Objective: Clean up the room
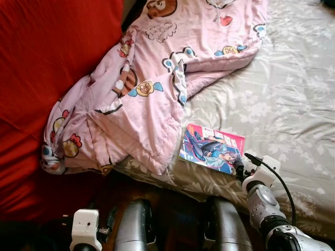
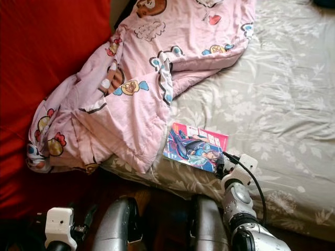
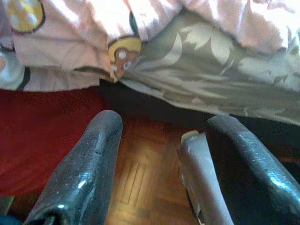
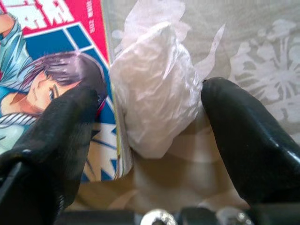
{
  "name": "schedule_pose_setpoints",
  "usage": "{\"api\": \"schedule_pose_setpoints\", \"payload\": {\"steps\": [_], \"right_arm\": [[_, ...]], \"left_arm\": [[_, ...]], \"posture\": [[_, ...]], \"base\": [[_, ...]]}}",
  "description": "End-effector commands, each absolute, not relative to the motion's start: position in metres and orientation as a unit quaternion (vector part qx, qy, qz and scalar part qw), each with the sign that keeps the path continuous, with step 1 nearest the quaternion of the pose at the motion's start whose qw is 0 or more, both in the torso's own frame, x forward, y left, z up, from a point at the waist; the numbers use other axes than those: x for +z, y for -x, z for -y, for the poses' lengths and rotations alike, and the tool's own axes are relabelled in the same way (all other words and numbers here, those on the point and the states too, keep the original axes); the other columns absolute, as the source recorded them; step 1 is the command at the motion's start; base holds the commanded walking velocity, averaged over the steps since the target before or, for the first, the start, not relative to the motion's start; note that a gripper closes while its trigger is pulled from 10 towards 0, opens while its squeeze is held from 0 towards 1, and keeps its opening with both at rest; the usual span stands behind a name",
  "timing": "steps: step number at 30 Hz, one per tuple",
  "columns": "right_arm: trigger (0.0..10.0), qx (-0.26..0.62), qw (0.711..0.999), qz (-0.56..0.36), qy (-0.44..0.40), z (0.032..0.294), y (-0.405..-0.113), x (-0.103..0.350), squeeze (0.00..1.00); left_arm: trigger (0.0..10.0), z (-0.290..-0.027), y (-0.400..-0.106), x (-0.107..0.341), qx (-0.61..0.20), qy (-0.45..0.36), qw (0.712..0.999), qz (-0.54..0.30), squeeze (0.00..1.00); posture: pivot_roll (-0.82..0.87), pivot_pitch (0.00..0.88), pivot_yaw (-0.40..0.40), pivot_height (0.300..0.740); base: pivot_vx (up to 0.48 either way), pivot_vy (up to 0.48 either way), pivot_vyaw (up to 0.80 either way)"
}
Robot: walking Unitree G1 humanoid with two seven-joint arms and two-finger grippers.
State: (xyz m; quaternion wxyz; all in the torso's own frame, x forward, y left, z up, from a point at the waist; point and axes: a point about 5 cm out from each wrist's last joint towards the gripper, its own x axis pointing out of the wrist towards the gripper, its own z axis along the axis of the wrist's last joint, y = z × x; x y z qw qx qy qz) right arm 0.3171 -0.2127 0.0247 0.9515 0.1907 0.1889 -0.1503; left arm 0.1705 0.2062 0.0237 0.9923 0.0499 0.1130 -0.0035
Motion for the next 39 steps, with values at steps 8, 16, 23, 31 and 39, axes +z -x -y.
{"api": "schedule_pose_setpoints", "payload": {"steps": [8, 16, 23, 31, 39], "right_arm": [[0.0, -0.158, 0.946, -0.207, -0.191, 0.214, -0.31, 0.017, 0.0], [0.0, -0.143, 0.948, -0.209, -0.192, 0.207, -0.311, 0.015, 0.0], [0.0, -0.143, 0.945, -0.213, -0.2, 0.204, -0.308, 0.012, 0.0], [0.0, -0.147, 0.947, -0.209, -0.193, 0.209, -0.31, 0.015, 0.0], [0.0, -0.145, 0.949, -0.207, -0.189, 0.21, -0.309, 0.015, 0.0]], "left_arm": [[10.0, -0.206, -0.159, 0.019, -0.006, -0.057, 0.988, -0.141, 0.0], [10.0, -0.206, -0.16, 0.019, -0.002, -0.057, 0.988, -0.146, 0.0], [10.0, -0.206, -0.162, 0.018, 0.001, -0.057, 0.987, -0.148, 0.0], [10.0, -0.203, -0.167, 0.015, 0.003, -0.052, 0.988, -0.148, 0.0], [10.0, -0.199, -0.174, 0.012, 0.004, -0.048, 0.988, -0.147, 0.0]], "posture": [[0.13, 0.38, 0.083, 0.626], [0.13, 0.378, 0.082, 0.626], [0.13, 0.376, 0.084, 0.626], [0.13, 0.363, 0.076, 0.626], [0.11, 0.343, 0.064, 0.626]], "base": [[0.0, 0.0, 0.0], [0.0, 0.0, 0.0], [0.0, 0.0, 0.0], [0.0, 0.0, 0.0], [0.0, 0.0, 0.0]]}}
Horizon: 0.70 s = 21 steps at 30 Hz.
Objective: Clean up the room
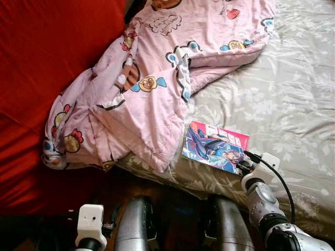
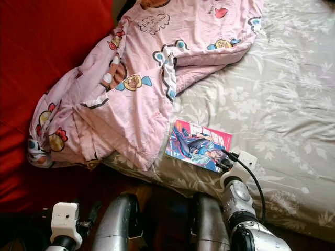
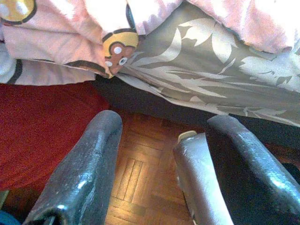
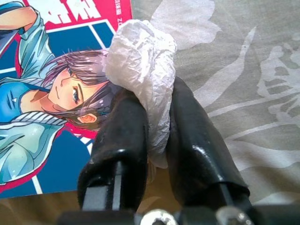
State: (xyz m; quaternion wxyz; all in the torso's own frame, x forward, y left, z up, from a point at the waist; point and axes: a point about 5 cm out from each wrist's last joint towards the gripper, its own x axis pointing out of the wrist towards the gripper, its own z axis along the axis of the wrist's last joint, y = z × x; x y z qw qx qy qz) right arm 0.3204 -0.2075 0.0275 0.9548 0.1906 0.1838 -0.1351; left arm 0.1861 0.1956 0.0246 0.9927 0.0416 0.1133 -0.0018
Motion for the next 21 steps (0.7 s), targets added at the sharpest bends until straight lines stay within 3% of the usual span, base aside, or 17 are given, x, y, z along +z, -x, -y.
{"api": "schedule_pose_setpoints", "payload": {"steps": [1, 15, 21], "right_arm": [[0.0, -0.145, 0.949, -0.208, -0.189, 0.21, -0.309, 0.015, 0.0], [0.0, -0.136, 0.956, -0.175, -0.193, 0.207, -0.3, 0.01, 0.0], [0.0, -0.113, 0.968, -0.154, -0.16, 0.205, -0.278, -0.004, 0.0]], "left_arm": [[10.0, -0.199, -0.175, 0.011, 0.004, -0.048, 0.988, -0.147, 0.0], [10.0, -0.196, -0.193, -0.001, 0.015, -0.04, 0.988, -0.15, 0.0], [10.0, -0.195, -0.199, -0.009, 0.027, -0.024, 0.987, -0.156, 0.0]], "posture": [[0.11, 0.343, 0.064, 0.626], [0.05, 0.286, 0.029, 0.626], [0.0, 0.256, 0.012, 0.626]], "base": [[0.0, 0.0, 0.0], [0.0, 0.0, 0.0], [0.0, 0.0, 0.0]]}}
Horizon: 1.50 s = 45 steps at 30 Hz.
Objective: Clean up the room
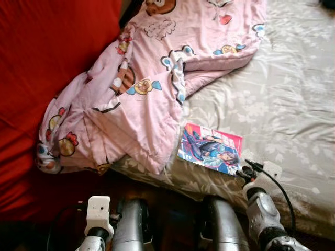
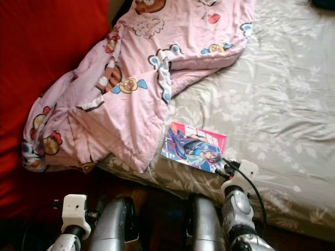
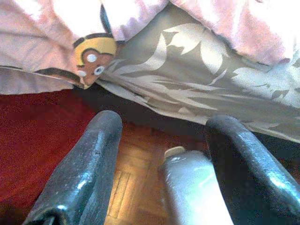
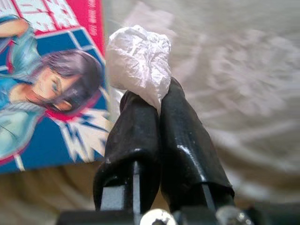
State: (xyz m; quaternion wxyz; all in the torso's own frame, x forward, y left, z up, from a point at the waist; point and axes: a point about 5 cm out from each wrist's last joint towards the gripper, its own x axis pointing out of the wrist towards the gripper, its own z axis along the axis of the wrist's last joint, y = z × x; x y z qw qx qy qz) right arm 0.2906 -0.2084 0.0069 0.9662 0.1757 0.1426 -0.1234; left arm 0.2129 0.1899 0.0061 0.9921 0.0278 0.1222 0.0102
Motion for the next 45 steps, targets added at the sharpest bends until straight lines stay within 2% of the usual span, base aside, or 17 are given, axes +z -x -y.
{"api": "schedule_pose_setpoints", "payload": {"steps": [1, 7, 8, 9, 10, 17, 21, 26, 32, 39, 45], "right_arm": [[0.0, -0.109, 0.97, -0.153, -0.154, 0.204, -0.275, -0.005, 0.0], [0.0, -0.112, 0.969, -0.17, -0.143, 0.209, -0.252, -0.021, 0.0], [5.5, -0.107, 0.968, -0.177, -0.144, 0.207, -0.249, -0.024, 0.0], [5.5, -0.103, 0.967, -0.182, -0.145, 0.206, -0.247, -0.025, 0.0], [10.0, -0.09, 0.966, -0.199, -0.14, 0.202, -0.244, -0.03, 0.0], [10.0, -0.026, 0.957, -0.278, -0.075, 0.187, -0.228, -0.049, 0.0], [10.0, -0.006, 0.936, -0.345, -0.064, 0.179, -0.212, -0.064, 0.0], [10.0, -0.001, 0.925, -0.376, -0.048, 0.178, -0.2, -0.072, 0.0], [10.0, -0.004, 0.913, -0.407, -0.024, 0.193, -0.183, -0.08, 0.0], [10.0, 0.008, 0.887, -0.462, 0.005, 0.214, -0.152, -0.09, 0.0], [10.0, 0.013, 0.882, -0.471, 0.007, 0.219, -0.146, -0.092, 0.0]], "left_arm": [[10.0, -0.195, -0.2, -0.01, 0.029, -0.022, 0.987, -0.157, 0.0], [10.0, -0.197, -0.202, -0.016, 0.042, -0.021, 0.985, -0.166, 0.0], [10.0, -0.197, -0.204, -0.016, 0.043, -0.021, 0.985, -0.165, 0.0], [10.0, -0.197, -0.204, -0.016, 0.044, -0.02, 0.985, -0.164, 0.0], [10.0, -0.197, -0.206, -0.018, 0.044, -0.018, 0.985, -0.168, 0.0], [10.0, -0.204, -0.201, -0.035, 0.066, -0.001, 0.974, -0.215, 0.0], [10.0, -0.205, -0.196, -0.05, 0.069, -0.007, 0.962, -0.262, 0.0], [10.0, -0.207, -0.19, -0.059, 0.073, -0.01, 0.953, -0.294, 0.0], [10.0, -0.202, -0.183, -0.07, 0.069, -0.005, 0.94, -0.335, 0.0], [10.0, -0.202, -0.168, -0.081, 0.083, 0.015, 0.92, -0.382, 0.0], [10.0, -0.202, -0.157, -0.088, 0.085, 0.016, 0.908, -0.411, 0.0]], "posture": [[0.0, 0.252, 0.01, 0.626], [-0.03, 0.235, -0.005, 0.626], [-0.03, 0.232, -0.006, 0.626], [-0.03, 0.229, -0.007, 0.626], [-0.03, 0.222, -0.009, 0.626], [-0.06, 0.194, -0.015, 0.626], [-0.05, 0.166, -0.022, 0.656], [-0.05, 0.15, -0.022, 0.686], [-0.06, 0.129, -0.022, 0.731], [-0.06, 0.119, -0.021, 0.731], [-0.05, 0.141, -0.026, 0.731]], "base": [[0.0, 0.0, 0.0], [0.0, 0.0, 0.0], [0.0, 0.0, 0.0], [0.0, 0.0, 0.0], [0.0, 0.0, 0.0], [0.0, 0.0, 0.0], [0.0, 0.0, 0.0], [0.0, 0.0, 0.0], [0.0, 0.0, 0.0], [0.0, 0.0, 0.0], [0.0, 0.0, 0.0]]}}
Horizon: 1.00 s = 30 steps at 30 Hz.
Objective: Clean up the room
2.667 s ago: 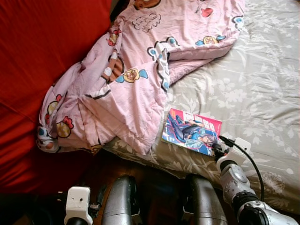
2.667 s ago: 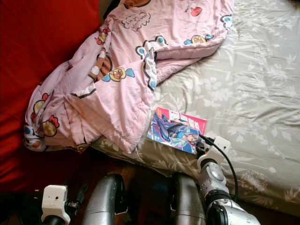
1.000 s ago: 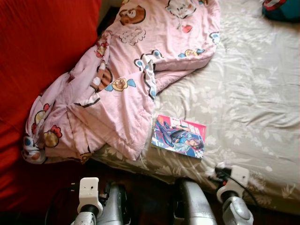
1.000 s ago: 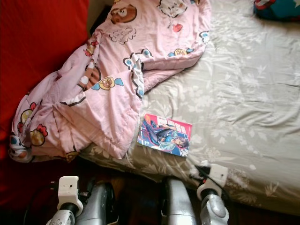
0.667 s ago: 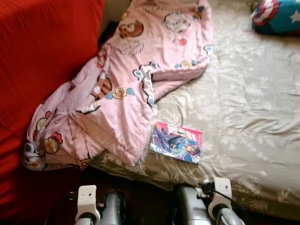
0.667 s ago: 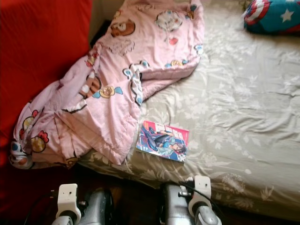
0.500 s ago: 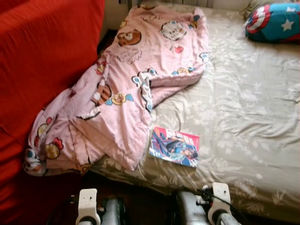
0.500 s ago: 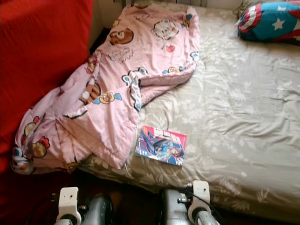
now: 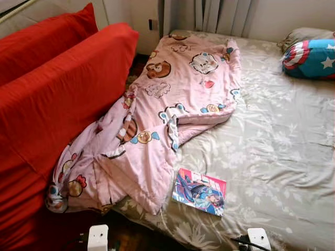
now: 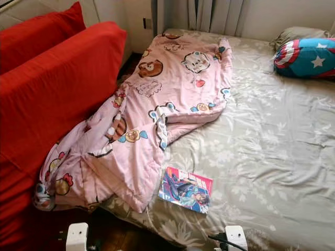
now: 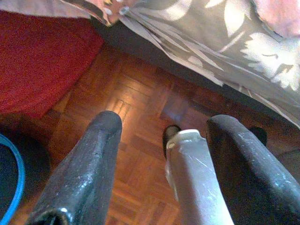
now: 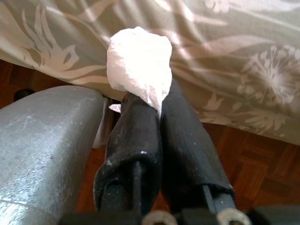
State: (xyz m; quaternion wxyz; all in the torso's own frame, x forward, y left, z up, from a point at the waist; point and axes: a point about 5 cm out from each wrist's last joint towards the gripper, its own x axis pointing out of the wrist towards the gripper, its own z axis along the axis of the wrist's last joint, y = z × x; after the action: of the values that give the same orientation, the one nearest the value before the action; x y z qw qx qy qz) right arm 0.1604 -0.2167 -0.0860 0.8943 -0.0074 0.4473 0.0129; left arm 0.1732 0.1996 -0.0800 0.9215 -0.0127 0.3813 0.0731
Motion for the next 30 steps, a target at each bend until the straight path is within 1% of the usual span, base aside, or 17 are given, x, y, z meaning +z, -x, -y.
{"api": "schedule_pose_setpoints", "payload": {"steps": [1, 3, 5, 7, 9, 12, 30], "right_arm": [[10.0, 0.017, 0.882, -0.471, 0.009, 0.221, -0.145, -0.091, 0.0], [10.0, 0.019, 0.882, -0.471, 0.017, 0.223, -0.145, -0.091, 0.0], [10.0, 0.014, 0.884, -0.467, 0.021, 0.228, -0.144, -0.09, 0.0], [10.0, 0.019, 0.884, -0.466, 0.024, 0.225, -0.146, -0.09, 0.0], [10.0, 0.027, 0.887, -0.46, 0.023, 0.214, -0.152, -0.09, 0.0], [10.0, 0.031, 0.889, -0.457, 0.021, 0.21, -0.154, -0.09, 0.0], [10.0, 0.036, 0.889, -0.456, 0.027, 0.209, -0.156, -0.089, 0.0]], "left_arm": [[10.0, -0.205, -0.156, -0.088, 0.094, 0.019, 0.905, -0.414, 0.0], [10.0, -0.207, -0.154, -0.089, 0.101, 0.021, 0.903, -0.417, 0.0], [10.0, -0.208, -0.152, -0.09, 0.103, 0.022, 0.9, -0.424, 0.0], [10.0, -0.208, -0.151, -0.09, 0.104, 0.022, 0.899, -0.426, 0.0], [10.0, -0.208, -0.151, -0.09, 0.105, 0.022, 0.898, -0.426, 0.0], [10.0, -0.208, -0.152, -0.09, 0.108, 0.023, 0.897, -0.427, 0.0], [10.0, -0.207, -0.154, -0.091, 0.112, 0.019, 0.893, -0.435, 0.0]], "posture": [[-0.06, 0.149, -0.025, 0.731], [-0.05, 0.155, -0.024, 0.731], [-0.05, 0.159, -0.023, 0.731], [-0.05, 0.161, -0.023, 0.731], [-0.05, 0.163, -0.023, 0.731], [-0.05, 0.169, -0.023, 0.731], [-0.05, 0.183, -0.023, 0.731]], "base": [[0.0, 0.0, 0.0], [0.0, 0.0, 0.0], [0.0, 0.0, 0.65], [0.0, 0.0, 0.77], [0.0, 0.0, 0.77], [0.0, 0.0, 0.77], [0.0, 0.0, 0.76]]}}
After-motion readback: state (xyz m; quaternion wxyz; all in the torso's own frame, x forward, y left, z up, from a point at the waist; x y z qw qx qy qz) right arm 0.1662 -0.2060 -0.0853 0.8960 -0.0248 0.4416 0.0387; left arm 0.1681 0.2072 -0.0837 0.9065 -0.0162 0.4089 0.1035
